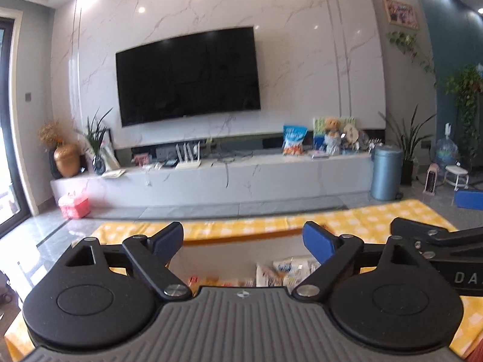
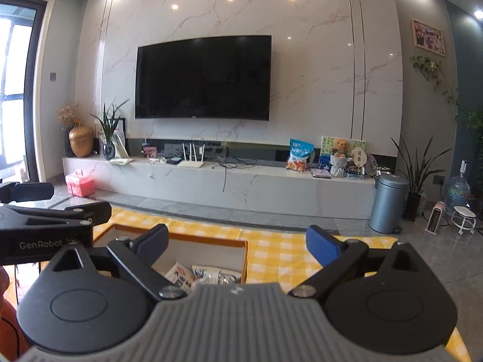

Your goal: Organize snacks

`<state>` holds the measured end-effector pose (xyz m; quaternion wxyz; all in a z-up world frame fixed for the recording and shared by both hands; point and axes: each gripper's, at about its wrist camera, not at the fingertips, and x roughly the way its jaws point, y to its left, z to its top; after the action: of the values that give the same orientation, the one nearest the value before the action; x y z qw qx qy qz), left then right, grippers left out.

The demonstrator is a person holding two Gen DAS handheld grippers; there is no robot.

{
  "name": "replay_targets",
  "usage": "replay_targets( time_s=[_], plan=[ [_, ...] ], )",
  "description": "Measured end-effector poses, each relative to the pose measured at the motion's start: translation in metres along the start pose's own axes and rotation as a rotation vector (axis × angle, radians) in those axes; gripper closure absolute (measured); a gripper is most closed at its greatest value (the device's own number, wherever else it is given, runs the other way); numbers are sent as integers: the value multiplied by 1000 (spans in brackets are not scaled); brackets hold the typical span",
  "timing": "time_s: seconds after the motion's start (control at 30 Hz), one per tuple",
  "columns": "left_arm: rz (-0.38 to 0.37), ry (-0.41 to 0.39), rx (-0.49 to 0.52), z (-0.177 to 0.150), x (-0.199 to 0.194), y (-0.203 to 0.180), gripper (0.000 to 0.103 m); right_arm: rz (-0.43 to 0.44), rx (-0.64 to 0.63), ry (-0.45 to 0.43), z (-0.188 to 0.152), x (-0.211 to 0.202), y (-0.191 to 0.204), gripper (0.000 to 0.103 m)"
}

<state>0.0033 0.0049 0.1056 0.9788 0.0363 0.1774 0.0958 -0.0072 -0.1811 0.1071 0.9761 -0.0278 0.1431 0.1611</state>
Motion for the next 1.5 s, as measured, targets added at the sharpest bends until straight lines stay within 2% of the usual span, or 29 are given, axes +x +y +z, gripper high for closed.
replay_targets(
  time_s=[0.23,0.4,0.9,1.23,1.5],
  plan=[
    [8,164,-61,-31,24,15,0,-16,58,122,-19,9,0,8],
    [-10,227,-72,-47,38,20,0,-53,95,204,-35,31,-1,8],
    [-42,302,-92,-57,62,18,0,-49,88,311,-56,75,0,8],
    [-52,322,-78,-57,59,13,0,-32,117,341,-61,76,-4,8],
    [-61,322,-72,-53,52,12,0,-22,116,328,-56,68,-2,8]
  ],
)
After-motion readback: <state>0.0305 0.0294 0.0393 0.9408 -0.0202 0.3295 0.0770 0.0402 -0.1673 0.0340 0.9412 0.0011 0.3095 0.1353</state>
